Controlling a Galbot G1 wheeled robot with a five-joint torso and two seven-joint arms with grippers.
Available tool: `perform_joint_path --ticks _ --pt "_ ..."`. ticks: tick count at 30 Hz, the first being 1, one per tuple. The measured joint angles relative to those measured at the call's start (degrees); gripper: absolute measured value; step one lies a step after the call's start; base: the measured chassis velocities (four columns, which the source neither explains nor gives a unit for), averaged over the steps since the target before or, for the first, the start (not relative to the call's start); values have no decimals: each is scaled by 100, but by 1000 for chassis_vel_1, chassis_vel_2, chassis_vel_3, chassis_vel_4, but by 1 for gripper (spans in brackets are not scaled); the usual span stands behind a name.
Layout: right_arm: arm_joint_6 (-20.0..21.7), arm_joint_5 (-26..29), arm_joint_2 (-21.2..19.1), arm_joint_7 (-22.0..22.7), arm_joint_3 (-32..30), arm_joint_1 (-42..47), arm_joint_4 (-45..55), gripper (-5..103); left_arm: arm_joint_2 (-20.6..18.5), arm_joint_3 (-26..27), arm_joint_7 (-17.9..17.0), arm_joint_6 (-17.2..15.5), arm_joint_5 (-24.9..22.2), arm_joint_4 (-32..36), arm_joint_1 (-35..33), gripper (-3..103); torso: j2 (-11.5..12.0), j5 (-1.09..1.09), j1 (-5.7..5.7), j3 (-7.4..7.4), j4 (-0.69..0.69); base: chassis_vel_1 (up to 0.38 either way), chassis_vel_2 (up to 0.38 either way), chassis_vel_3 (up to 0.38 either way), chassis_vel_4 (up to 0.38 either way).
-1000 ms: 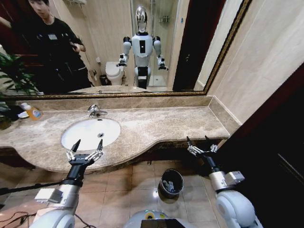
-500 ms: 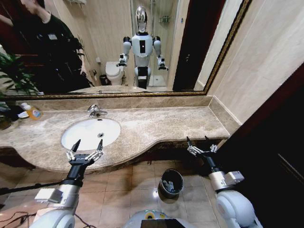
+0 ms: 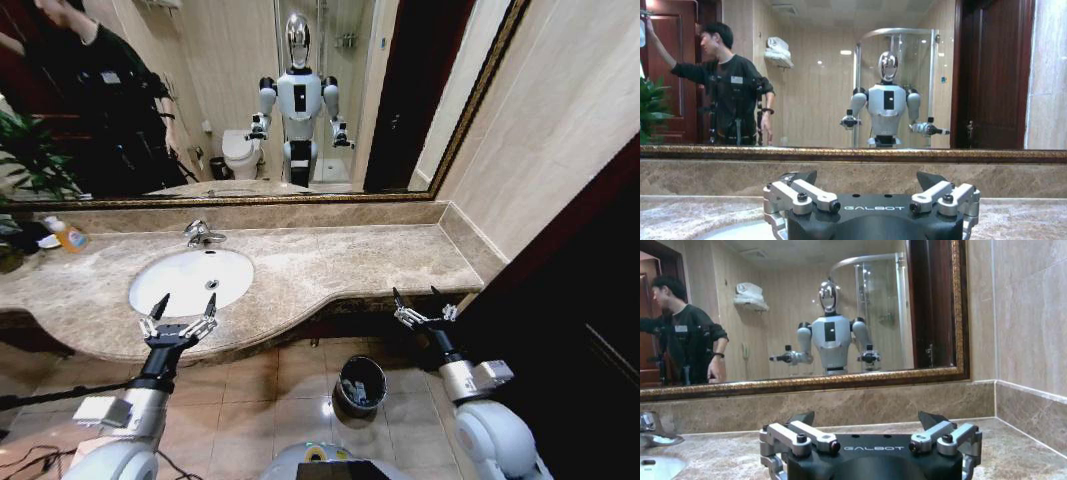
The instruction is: Pick up the trash from the sink and place it in the trash bin.
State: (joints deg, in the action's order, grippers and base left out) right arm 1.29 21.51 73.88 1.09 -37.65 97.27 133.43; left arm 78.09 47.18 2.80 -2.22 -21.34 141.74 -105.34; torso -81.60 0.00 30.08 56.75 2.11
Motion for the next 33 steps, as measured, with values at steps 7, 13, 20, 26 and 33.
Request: perform_joint_path --ticks 7,13,20,26,33 --pt "-2 0 0 1 0 0 -2 100 0 0 0 0 0 0 0 100 0 0 0 0 0 0 0 0 0" --pt "-3 0 0 1 0 0 -3 100 0 0 0 0 0 0 0 100 0 0 0 0 0 0 0 0 0" --pt "-3 0 0 1 0 0 -3 100 0 0 0 0 0 0 0 100 0 0 0 0 0 0 0 0 0" --pt "-4 0 0 1 1 -1 -3 100 0 0 0 0 0 0 0 100 0 0 0 0 0 0 0 0 0" --pt "-4 0 1 1 0 -1 -3 100 0 0 0 0 0 0 0 100 0 0 0 0 0 0 0 0 0"
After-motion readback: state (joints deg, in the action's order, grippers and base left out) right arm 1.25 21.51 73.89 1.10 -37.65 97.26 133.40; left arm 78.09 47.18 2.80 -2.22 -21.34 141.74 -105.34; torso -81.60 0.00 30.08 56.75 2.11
